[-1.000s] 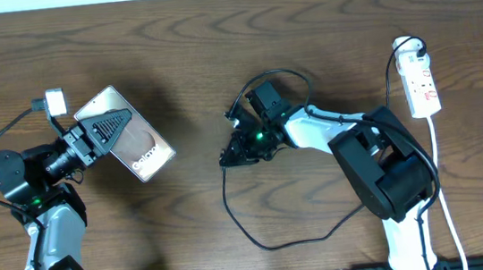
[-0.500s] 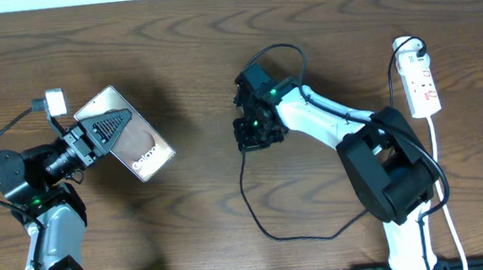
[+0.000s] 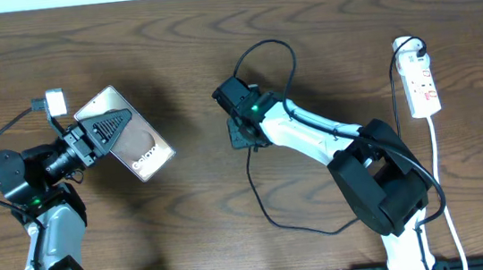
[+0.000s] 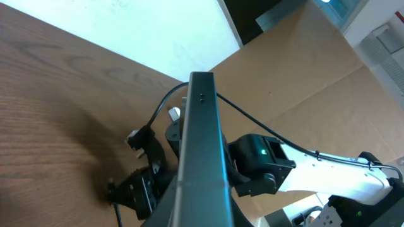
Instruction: Plug charger to phone and switch on socket
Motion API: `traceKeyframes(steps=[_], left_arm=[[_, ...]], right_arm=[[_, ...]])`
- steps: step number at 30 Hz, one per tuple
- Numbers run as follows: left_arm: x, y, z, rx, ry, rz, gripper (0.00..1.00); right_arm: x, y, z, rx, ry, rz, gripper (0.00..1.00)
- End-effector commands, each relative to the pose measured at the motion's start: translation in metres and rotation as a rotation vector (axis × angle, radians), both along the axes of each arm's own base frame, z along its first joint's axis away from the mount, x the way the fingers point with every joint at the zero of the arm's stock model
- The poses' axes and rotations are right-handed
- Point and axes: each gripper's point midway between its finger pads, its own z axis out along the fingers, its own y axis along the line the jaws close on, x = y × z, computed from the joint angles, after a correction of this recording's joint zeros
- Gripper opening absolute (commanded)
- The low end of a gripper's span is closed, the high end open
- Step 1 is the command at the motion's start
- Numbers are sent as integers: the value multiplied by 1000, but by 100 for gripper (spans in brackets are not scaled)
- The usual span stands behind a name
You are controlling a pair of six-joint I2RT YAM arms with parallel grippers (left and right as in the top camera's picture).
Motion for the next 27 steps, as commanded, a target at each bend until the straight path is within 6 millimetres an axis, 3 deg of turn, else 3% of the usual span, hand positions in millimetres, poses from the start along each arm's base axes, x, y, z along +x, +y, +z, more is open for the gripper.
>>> traceKeyframes(steps=[1,15,18,22,25,27], left_arm=[[-1,1,4,16,-26,0,7],[-1,1,4,16,-26,0,7],[-1,1,4,16,-26,0,8],[-1,1,4,16,-26,0,8],[-1,1,4,17,-27,0,7],[-1,1,4,19,-31,0,7]], right_arm=[[-2,-25,-24,-99,-7,-62,1],[0,-20,-36,-51,-41,-59,1],[-15,-1,-37,36,43,57,1],[-46,39,-28,240,175,344,1],[-88,78,0,529,254,691,1],[-111,92,23,705,265,874,1]])
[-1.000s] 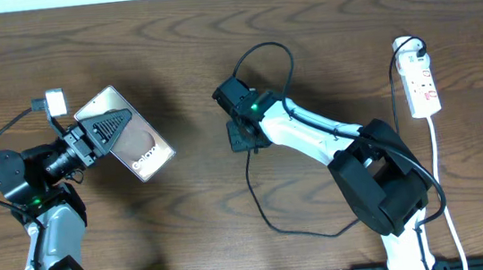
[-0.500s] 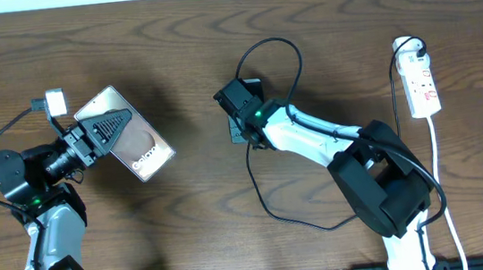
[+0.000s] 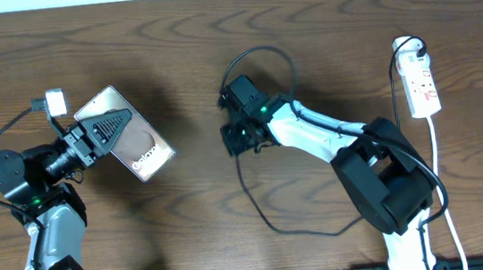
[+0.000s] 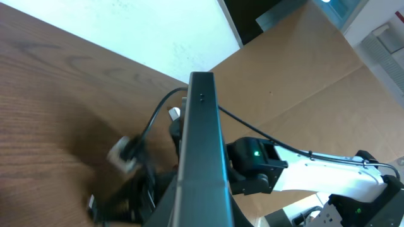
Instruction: Plug charger to phone and switch on socket
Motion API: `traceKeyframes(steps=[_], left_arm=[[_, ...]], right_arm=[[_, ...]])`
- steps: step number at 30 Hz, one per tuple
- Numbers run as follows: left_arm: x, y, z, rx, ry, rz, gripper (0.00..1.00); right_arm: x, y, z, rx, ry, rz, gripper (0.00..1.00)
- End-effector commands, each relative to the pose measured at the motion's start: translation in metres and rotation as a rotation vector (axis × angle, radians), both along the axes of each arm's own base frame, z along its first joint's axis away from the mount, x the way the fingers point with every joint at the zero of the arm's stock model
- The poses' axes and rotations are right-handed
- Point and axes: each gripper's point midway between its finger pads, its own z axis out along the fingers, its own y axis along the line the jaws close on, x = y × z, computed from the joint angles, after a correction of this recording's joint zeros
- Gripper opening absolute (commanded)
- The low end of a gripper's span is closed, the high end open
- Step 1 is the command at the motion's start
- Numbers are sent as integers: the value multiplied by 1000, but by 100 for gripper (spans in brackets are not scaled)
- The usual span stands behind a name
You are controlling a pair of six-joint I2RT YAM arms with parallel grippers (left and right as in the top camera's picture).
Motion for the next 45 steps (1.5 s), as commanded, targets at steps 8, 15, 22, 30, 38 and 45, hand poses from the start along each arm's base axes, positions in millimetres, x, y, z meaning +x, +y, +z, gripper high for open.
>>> traceKeyframes(steps=[8,15,22,30,38,45], left_arm=[[-1,1,4,20,-32,0,7],[-1,1,4,20,-32,0,8],[-1,1,4,20,-32,0,7],[0,1,4,20,-32,0,7],[0,1,4,20,-32,1,7],[0,1,4,20,-33,1,8]], right_arm=[[-111,45,67,722,107,741,1],[-116,46,79,808,102,772,1],[-119,53,117,1045,82,822,1],[-118,57,129,1099,116,824,1],[-116,74,140,1094,147,837,1],[-105,84,146,1068,150,806,1]])
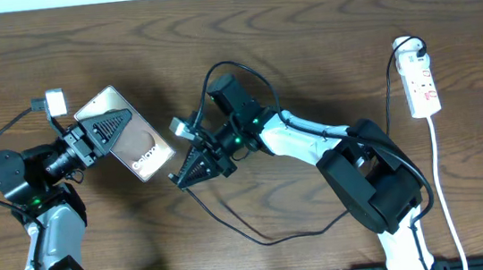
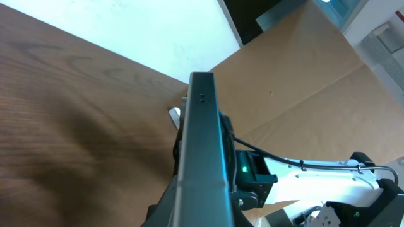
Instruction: Plug charger to phone and switch on socket
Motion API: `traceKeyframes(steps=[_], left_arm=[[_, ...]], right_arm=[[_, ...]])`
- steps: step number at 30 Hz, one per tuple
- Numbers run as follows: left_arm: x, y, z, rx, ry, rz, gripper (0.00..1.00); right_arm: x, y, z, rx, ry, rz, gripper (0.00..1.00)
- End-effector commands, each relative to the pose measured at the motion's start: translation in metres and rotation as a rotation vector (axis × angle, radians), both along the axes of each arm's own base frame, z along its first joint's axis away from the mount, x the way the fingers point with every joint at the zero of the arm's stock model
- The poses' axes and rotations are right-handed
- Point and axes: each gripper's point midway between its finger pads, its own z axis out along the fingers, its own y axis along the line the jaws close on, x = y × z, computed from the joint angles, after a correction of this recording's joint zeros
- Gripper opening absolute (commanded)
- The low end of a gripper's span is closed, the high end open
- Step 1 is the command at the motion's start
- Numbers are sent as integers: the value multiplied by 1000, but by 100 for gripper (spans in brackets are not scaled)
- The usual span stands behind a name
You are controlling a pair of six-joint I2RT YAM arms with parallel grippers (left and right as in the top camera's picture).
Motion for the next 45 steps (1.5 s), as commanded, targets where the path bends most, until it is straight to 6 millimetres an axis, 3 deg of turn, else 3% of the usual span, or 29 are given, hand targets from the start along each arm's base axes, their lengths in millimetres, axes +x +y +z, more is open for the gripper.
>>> traceKeyframes(steps=[1,29,45], left_arm=[[0,1,4,19,-31,1,7],[0,1,4,27,-44,0,7],[6,5,-3,-25,38,38,7]], right_arm=[[1,1,2,-65,89,1,1],[3,11,16,-36,62,7,1],[3,13,16,-43,63,1,1]])
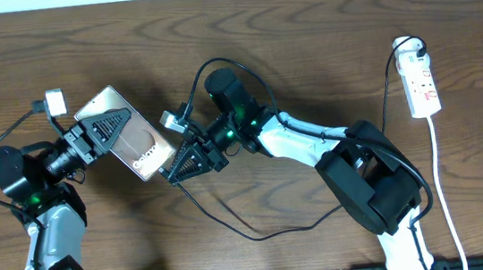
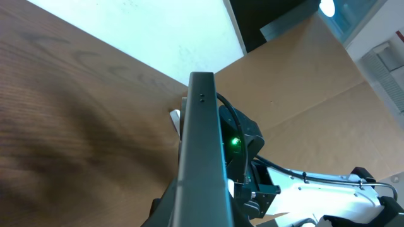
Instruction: Plug charger to phone and switch on socket
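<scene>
The phone [image 1: 134,142], its back marked "Galaxy", is held off the table with my left gripper [image 1: 108,129] shut on it. In the left wrist view the phone [image 2: 202,145] shows edge-on, filling the middle. My right gripper [image 1: 182,166] is shut on the plug end of the black charger cable [image 1: 261,234], its tips right at the phone's lower short edge. The plug itself is hidden by the fingers, so whether it is in the port cannot be told. The right arm's green light [image 2: 236,142] shows just behind the phone. The white socket strip [image 1: 421,80] lies at the far right.
The charger cable trails from the right gripper in a loop across the front of the table toward the right arm's base. A white lead [image 1: 437,159] runs from the strip to the front edge. Brown cardboard [image 2: 303,107] stands behind the table.
My right gripper has shifted slightly left and nearer the phone's lower edge, cable still in it. The left gripper holds the phone much as before.
First my right gripper was down on the cable in the middle of the table while the left held the phone up. It stayed there a moment later. Then it was lifted with the cable, pointing at the phone, and now it sits against the phone's lower edge.
</scene>
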Motion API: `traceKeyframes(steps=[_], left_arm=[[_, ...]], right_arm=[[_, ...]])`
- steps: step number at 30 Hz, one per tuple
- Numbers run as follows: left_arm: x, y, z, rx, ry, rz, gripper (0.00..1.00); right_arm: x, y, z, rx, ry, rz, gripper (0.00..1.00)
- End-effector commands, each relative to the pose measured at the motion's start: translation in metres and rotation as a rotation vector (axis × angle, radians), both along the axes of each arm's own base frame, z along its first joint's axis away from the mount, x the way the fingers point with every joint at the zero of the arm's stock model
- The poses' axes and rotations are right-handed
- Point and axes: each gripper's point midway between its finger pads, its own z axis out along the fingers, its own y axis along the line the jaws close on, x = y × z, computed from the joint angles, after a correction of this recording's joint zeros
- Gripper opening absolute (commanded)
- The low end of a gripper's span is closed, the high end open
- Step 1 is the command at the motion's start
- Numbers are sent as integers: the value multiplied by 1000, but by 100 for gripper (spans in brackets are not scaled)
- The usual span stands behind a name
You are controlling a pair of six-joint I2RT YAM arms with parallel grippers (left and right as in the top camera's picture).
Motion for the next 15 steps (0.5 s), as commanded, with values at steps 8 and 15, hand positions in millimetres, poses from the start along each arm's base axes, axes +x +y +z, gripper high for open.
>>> traceKeyframes(steps=[8,15], left_arm=[[3,12,4,2,-7,46,8],[4,29,5,-35,39,106,7]], right_arm=[[2,2,-3,-40,37,-16,1],[10,7,-11,-101,59,-82,1]])
